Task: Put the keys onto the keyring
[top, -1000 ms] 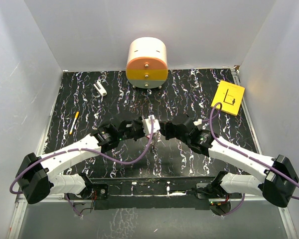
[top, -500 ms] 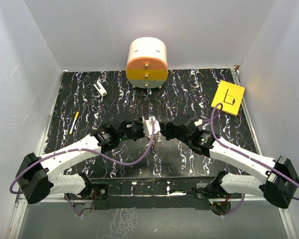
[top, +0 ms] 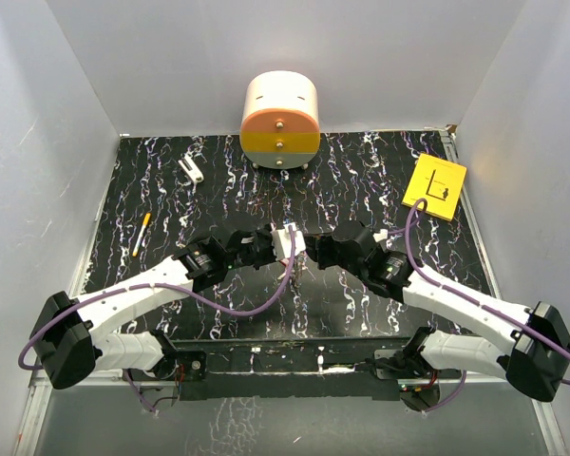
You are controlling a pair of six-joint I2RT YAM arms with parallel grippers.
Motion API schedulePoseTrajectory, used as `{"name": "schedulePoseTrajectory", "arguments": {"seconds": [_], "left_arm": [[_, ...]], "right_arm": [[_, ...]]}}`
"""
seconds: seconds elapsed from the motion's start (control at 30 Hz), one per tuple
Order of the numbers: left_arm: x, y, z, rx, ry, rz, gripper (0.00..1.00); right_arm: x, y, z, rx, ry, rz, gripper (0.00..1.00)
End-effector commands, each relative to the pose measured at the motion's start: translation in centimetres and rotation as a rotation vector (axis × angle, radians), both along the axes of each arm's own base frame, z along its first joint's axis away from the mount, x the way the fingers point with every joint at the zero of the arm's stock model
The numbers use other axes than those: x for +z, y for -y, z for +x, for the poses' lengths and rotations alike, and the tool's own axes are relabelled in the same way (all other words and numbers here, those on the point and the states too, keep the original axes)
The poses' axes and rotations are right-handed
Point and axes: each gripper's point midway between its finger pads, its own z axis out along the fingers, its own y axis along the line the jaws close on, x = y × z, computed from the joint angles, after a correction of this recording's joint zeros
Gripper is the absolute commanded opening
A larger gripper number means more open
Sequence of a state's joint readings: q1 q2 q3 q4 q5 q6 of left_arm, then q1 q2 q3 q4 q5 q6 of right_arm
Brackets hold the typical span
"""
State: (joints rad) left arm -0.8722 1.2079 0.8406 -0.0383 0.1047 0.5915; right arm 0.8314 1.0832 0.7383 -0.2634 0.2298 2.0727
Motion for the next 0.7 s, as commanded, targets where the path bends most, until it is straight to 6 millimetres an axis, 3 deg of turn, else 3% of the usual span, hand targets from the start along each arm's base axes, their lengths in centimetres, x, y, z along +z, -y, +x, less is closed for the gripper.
{"name": "schedulePoseTrajectory", "arguments": {"seconds": [0.0,0.67], "left_arm": [[0.4,-0.6,0.0,0.017,-0.011,0.001,0.00],[-0.5,-0.7,0.9,0.022,-0.033,0.030,0.00]], "right_arm": [[5.1,0.2,1.3,-0.187,-0.094,0.379,0.08],[5.6,-0.7,0.4,-0.127,-0.085,0.410,0.08]]}}
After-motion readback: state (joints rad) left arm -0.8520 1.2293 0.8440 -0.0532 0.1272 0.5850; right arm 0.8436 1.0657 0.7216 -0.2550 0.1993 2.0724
